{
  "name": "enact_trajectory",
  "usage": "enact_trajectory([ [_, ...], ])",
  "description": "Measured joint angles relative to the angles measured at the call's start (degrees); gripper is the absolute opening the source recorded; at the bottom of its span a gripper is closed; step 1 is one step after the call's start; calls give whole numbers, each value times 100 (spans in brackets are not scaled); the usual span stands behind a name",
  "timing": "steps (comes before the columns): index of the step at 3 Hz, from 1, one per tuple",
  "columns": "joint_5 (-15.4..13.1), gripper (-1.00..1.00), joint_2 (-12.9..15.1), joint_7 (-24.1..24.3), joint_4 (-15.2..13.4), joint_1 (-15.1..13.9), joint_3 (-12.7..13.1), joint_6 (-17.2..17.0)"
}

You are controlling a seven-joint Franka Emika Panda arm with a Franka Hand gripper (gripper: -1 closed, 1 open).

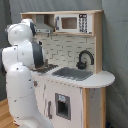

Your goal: Play with the kitchen

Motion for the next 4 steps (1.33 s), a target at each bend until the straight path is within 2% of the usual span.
enact_trajectory([
  [2, -541, -100, 766, 418, -619, 203, 87, 152],
  [4, -1047, -100, 1492, 878, -1188, 242, 312, 295],
])
